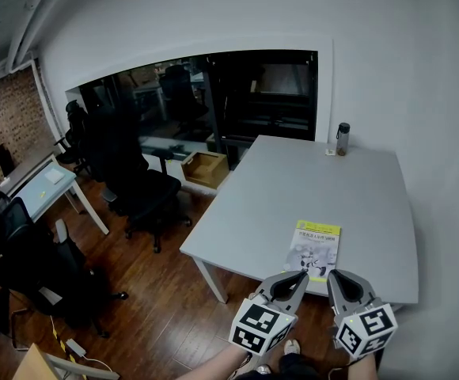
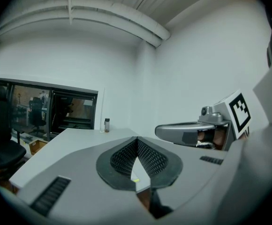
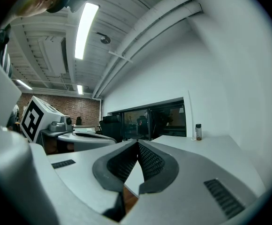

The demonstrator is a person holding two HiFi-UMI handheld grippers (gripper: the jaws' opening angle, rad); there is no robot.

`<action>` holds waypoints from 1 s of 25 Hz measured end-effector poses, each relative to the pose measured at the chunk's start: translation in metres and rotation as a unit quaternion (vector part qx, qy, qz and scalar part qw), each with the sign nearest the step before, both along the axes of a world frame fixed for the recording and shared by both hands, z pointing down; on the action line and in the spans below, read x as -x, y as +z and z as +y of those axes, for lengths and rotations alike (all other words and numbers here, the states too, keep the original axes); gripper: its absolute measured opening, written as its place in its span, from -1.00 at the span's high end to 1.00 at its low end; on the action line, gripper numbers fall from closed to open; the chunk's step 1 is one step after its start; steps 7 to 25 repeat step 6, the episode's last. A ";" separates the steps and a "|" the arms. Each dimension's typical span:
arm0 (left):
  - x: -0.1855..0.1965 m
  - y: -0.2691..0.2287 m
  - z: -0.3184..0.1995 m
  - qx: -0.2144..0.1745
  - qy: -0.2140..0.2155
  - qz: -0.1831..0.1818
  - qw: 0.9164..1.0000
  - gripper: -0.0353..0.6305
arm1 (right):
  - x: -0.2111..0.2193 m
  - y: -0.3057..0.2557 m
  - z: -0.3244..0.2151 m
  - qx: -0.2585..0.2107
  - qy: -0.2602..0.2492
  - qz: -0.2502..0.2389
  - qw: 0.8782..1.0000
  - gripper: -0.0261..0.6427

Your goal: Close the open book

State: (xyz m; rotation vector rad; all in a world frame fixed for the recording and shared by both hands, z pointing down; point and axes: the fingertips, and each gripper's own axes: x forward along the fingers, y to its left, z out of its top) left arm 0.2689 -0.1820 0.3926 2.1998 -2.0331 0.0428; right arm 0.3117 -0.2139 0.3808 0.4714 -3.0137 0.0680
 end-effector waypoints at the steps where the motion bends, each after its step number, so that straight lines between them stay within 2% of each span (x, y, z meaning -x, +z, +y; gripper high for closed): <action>1: 0.001 0.000 0.000 0.000 -0.001 -0.001 1.000 0.88 | 0.001 -0.001 -0.001 0.001 0.001 0.000 1.000 0.90; 25: 0.002 0.003 -0.001 0.002 -0.004 -0.004 1.000 0.88 | 0.001 -0.003 -0.004 -0.007 -0.006 0.000 1.000 0.90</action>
